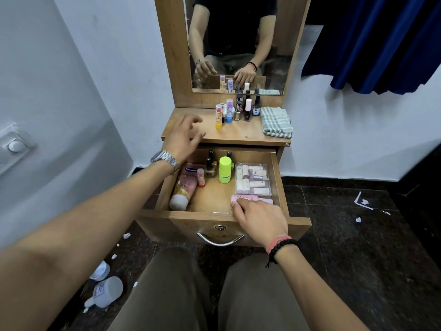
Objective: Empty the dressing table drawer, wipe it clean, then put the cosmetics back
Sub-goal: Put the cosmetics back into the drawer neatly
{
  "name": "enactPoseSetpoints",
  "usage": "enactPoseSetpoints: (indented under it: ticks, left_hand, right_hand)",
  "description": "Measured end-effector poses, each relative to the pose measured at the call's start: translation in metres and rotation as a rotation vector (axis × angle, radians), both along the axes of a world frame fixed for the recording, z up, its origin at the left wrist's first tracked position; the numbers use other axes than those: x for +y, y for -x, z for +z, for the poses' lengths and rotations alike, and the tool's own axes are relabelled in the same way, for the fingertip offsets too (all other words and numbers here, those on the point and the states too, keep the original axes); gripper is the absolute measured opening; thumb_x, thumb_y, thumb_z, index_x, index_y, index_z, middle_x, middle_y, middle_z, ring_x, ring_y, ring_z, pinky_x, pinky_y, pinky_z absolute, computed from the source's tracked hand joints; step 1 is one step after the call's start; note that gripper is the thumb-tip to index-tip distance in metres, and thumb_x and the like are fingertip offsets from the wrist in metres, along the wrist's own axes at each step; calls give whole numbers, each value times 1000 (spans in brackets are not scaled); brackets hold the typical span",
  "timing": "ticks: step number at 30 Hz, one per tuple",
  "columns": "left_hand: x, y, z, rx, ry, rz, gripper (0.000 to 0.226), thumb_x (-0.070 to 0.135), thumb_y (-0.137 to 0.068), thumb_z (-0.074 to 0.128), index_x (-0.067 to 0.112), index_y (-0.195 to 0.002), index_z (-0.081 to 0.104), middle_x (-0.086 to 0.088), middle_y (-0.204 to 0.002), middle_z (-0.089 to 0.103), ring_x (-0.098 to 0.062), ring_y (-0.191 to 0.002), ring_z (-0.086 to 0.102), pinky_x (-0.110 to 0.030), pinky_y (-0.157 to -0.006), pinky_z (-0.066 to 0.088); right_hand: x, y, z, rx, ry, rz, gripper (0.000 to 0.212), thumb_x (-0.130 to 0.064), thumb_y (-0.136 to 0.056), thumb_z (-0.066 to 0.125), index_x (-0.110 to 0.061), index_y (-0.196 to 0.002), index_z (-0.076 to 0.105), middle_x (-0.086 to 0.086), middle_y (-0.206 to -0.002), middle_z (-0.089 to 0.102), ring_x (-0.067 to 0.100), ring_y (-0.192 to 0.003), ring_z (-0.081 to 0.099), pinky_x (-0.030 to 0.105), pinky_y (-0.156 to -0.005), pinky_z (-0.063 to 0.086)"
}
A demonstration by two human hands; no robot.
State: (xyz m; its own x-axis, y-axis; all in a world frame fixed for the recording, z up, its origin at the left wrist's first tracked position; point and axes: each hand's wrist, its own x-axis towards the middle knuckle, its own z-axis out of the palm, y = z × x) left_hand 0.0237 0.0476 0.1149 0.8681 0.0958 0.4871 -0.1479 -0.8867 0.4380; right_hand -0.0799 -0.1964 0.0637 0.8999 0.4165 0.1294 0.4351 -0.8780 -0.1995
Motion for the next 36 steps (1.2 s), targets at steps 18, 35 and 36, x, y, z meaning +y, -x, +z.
enactPoseSetpoints:
  ticks: [18,35,36]
  left_hand:
    - [-33,-50,52,53,-170,-103,17,17,-86,65,19,-103,66,1,-102,61,-14,-89,57,-29,-74,48]
    - [-27,26,-32,321,-342,-290,46,24,-80,66,27,-123,50,11,-97,65,-16,-94,58,-32,-74,49]
    - [-26,24,-38,330,-374,-277,46,25,-81,64,28,-124,48,11,-97,64,-17,-95,56,-33,-75,49]
  right_hand:
    - [0,1,0,-19,1,14,44,-45,-100,22,-26,-90,61,1,-81,69,23,-74,64,28,-47,26]
    - [0,2,2,9,10,-4,44,-43,-99,24,-26,-91,63,1,-82,68,22,-79,63,30,-55,34]
    - [0,2,2,11,11,-2,44,-43,-100,24,-26,-91,63,1,-82,68,22,-79,63,30,-54,34]
